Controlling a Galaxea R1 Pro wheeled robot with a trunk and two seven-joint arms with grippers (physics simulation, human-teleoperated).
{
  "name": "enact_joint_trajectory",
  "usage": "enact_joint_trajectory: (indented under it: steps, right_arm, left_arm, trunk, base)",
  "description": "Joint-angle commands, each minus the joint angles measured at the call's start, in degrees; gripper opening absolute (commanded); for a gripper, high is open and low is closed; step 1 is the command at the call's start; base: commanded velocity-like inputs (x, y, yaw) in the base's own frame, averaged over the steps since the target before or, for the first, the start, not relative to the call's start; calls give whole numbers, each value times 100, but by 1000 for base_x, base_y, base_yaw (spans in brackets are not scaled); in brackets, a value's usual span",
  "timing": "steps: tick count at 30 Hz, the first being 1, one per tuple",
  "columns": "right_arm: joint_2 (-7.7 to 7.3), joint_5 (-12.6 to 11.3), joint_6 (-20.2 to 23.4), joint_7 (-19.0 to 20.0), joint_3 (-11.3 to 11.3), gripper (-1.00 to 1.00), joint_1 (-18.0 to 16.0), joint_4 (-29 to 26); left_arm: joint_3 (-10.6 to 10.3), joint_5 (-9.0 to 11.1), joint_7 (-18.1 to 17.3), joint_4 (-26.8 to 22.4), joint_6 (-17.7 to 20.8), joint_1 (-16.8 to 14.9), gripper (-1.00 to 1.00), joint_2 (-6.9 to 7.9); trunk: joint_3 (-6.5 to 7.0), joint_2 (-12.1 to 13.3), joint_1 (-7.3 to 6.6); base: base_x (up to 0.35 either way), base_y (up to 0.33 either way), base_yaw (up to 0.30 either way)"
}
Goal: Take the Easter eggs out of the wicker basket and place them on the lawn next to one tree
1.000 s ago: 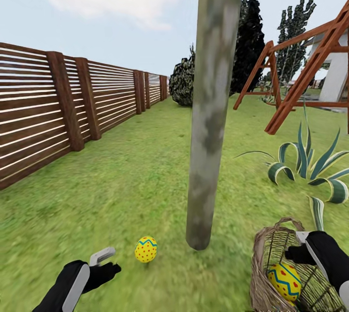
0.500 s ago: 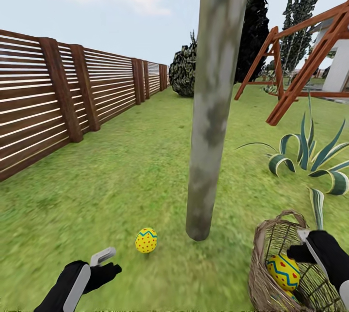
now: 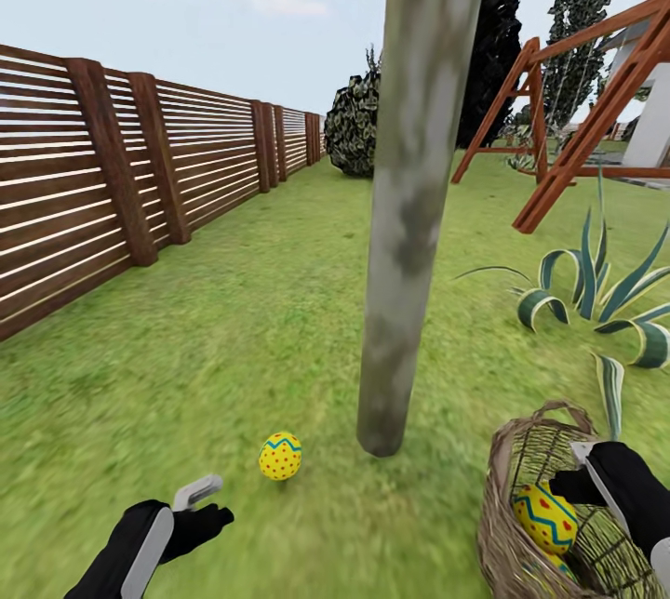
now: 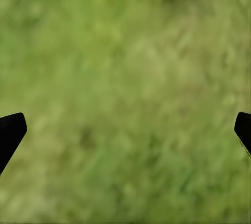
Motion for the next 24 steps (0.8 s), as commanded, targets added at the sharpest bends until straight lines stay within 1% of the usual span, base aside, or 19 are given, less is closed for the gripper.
enact_joint_trajectory:
  steps: [1, 7, 9, 12, 15, 16, 18, 19, 20, 21, 22, 23, 24]
  right_arm:
    - [5, 62, 23, 53, -17, 100, -2, -8]
    - [5, 62, 22, 67, -17, 100, -3, -15]
    - [9, 62, 22, 70, -17, 100, -3, -12]
    - [30, 62, 22, 58, -14, 100, -2, -9]
    - [34, 62, 22, 55, -10, 100, -2, -6]
    - [35, 62, 22, 54, -9, 100, -2, 0]
    - [36, 61, 22, 54, -1, 100, -2, 6]
    - [37, 58, 22, 52, 5, 100, -3, 8]
    - [36, 55, 22, 55, -2, 100, -3, 14]
    - [36, 51, 22, 59, -7, 100, -2, 17]
    - [37, 47, 22, 57, -16, 100, -1, 18]
    - [36, 44, 22, 60, -27, 100, 0, 18]
    - [34, 39, 22, 65, -26, 100, -2, 19]
  left_arm:
    - [0, 62, 50, -7, 24, -2, 100, -1]
    - [0, 58, 48, -24, 24, -2, 100, -2]
    - [0, 55, 47, -106, 17, -5, 100, 22]
    - [21, 57, 50, -351, 9, -16, 100, 63]
    - [42, 51, 54, -395, -52, -28, 100, 116]
    - [48, 48, 55, -398, -222, -36, 100, 379]
    - [52, 44, 53, -444, -636, -37, 100, 479]
    - [52, 44, 45, -459, -1030, -39, 100, 499]
    - [53, 44, 46, -466, -1535, -46, 100, 507]
    - [53, 44, 48, -468, -1847, -58, 100, 515]
    - [57, 52, 53, -470, -2086, -73, 100, 586]
    - [90, 91, 50, -430, -2180, -82, 100, 720]
    - [120, 162, 51, -407, -2218, -87, 100, 783]
  trunk:
    - [-6, -2, 1]
    - [-6, -2, 1]
    - [-6, -2, 1]
    - [-6, -2, 1]
    - [-6, -2, 1]
    - [-6, -2, 1]
    - [-6, -2, 1]
    - [-6, -2, 1]
    - [-6, -2, 1]
    - [-6, -2, 1]
    - [-6, -2, 1]
    - [-6, -2, 1]
    - [-6, -2, 1]
  base:
    - [245, 0, 0]
    - [325, 0, 0]
    - [343, 0, 0]
    - [345, 0, 0]
    - [345, 0, 0]
    - [139, 0, 0]
    - [40, 0, 0]
    - [10, 0, 0]
    - [4, 0, 0]
    - [2, 0, 0]
    - [0, 0, 0]
    - [0, 0, 0]
    - [0, 0, 0]
